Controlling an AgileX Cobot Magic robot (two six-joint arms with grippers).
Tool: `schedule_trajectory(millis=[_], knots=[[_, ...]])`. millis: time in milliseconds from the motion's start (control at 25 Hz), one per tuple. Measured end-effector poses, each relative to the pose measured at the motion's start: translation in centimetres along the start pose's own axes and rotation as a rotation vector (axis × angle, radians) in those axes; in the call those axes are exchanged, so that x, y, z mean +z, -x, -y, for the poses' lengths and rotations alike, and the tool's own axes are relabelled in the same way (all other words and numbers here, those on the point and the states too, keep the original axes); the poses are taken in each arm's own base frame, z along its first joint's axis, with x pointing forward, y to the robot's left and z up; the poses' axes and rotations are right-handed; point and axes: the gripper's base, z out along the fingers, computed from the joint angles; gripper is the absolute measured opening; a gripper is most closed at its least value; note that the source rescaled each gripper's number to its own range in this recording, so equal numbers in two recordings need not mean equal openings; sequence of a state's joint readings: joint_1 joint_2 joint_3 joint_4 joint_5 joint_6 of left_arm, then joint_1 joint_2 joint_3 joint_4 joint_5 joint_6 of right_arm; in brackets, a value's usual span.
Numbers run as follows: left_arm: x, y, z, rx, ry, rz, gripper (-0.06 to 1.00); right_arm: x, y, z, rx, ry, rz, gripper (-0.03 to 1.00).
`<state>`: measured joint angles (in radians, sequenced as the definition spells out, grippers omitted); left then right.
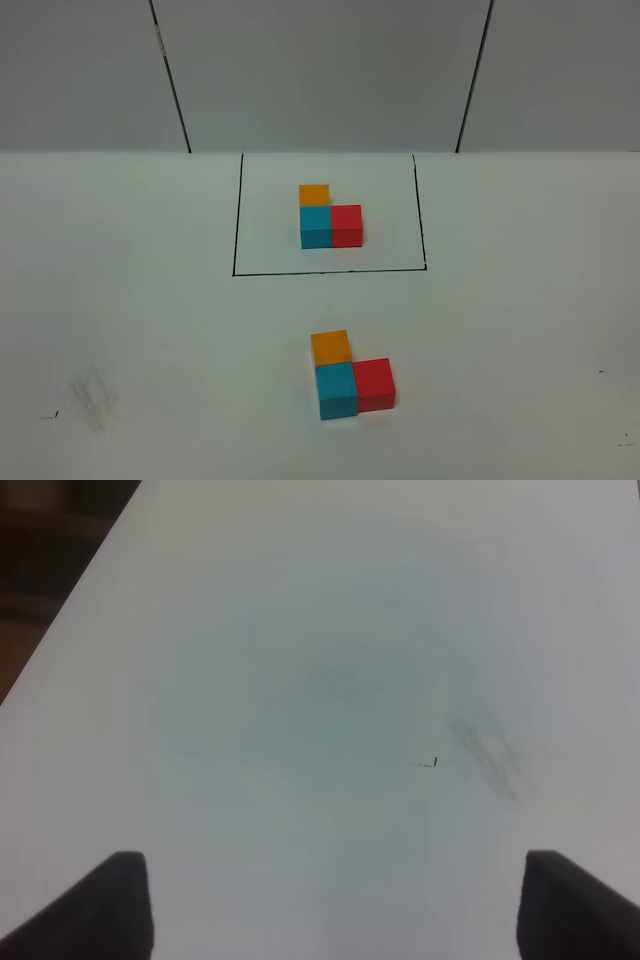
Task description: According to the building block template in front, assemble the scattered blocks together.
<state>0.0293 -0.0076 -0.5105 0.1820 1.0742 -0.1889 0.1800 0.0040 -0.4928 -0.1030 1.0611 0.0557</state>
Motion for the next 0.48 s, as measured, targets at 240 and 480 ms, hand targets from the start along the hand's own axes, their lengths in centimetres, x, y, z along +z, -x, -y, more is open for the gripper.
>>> schedule_trajectory(millis=[240, 480], knots=[[0.00, 0.00, 0.00, 0.000, 0.000, 0.000, 0.82, 0.00, 0.01, -0.03, 0.001, 0.003, 0.002, 0.77], [0.00, 0.00, 0.00, 0.000, 0.000, 0.000, 0.82, 0.00, 0.01, -0.05, 0.003, 0.006, 0.001, 0.77]])
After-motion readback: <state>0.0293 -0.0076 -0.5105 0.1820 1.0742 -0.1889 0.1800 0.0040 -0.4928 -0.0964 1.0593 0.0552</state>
